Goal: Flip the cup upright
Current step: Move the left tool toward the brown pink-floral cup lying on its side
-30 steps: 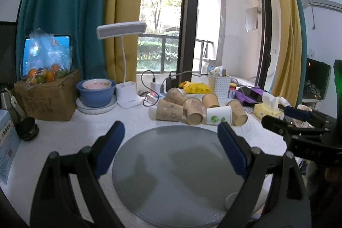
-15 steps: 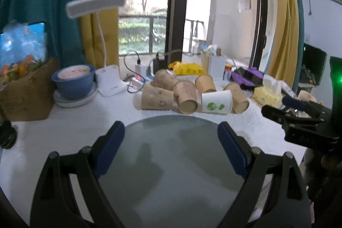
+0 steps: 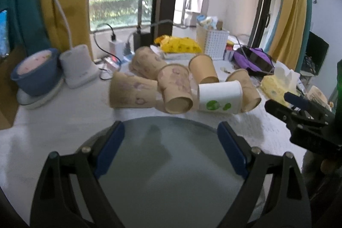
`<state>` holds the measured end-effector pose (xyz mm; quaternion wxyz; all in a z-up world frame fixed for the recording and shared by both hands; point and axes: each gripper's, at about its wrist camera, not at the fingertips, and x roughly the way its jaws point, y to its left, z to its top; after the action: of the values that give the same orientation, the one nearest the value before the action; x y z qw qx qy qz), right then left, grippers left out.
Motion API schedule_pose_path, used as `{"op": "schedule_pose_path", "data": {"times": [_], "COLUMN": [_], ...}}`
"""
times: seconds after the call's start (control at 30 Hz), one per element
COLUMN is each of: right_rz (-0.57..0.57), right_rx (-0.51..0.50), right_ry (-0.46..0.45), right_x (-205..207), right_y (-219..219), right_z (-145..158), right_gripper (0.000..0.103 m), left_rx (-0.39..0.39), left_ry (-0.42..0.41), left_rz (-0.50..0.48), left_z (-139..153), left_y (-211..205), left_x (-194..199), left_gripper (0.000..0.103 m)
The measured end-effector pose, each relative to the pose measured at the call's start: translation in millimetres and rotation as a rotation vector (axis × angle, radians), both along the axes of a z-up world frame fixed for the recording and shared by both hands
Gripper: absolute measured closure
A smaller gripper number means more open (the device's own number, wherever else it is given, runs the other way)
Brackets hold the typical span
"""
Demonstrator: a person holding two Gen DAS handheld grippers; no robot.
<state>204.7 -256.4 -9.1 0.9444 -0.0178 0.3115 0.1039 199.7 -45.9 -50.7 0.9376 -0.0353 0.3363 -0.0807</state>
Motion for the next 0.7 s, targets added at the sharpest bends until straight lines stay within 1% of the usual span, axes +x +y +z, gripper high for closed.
{"op": "schedule_pose_path", "data": {"times": [0.07, 0.17, 0.33, 0.4, 0.47, 0.6, 0.7], "right_rz": [-0.003, -0.005, -0.012, -0.011, -0.012, -0.02, -0.027], "right_rx": [0.004, 0.012, 0.033, 0.038, 0.042, 0.051, 0.058], "right_ry": [0.015, 0.031, 0.059, 0.065, 0.072, 0.084, 0.087], "right_x": [9.5, 22.8, 42.6, 47.9, 51.9, 59.3, 63.4], "right_y": [-3.4, -8.3, -13.4, -15.0, -16.4, -20.4, -23.4], "right_z": [-2.9, -6.9, -14.6, -16.2, -18.0, -21.2, -22.3], "right_gripper": [0.017, 0.017, 0.017, 0.017, 0.017, 0.017, 0.017], "left_rx": [-0.004, -0.003, 0.026, 0.021, 0.024, 0.029, 0.026], "left_ry": [0.037, 0.064, 0.101, 0.113, 0.119, 0.166, 0.195], "left_rz": [-0.01, -0.027, -0.049, -0.048, -0.048, -0.052, -0.053], "left_z": [-5.9, -10.5, -18.5, -20.7, -22.1, -30.0, -37.0], "left_y": [-4.6, -11.6, -24.1, -26.4, -28.1, -31.3, -33.2], "left_x": [18.7, 39.0, 74.5, 85.3, 91.8, 110.9, 119.6], "left_gripper": [0.013, 0.014, 0.014, 0.014, 0.021, 0.024, 0.029]}}
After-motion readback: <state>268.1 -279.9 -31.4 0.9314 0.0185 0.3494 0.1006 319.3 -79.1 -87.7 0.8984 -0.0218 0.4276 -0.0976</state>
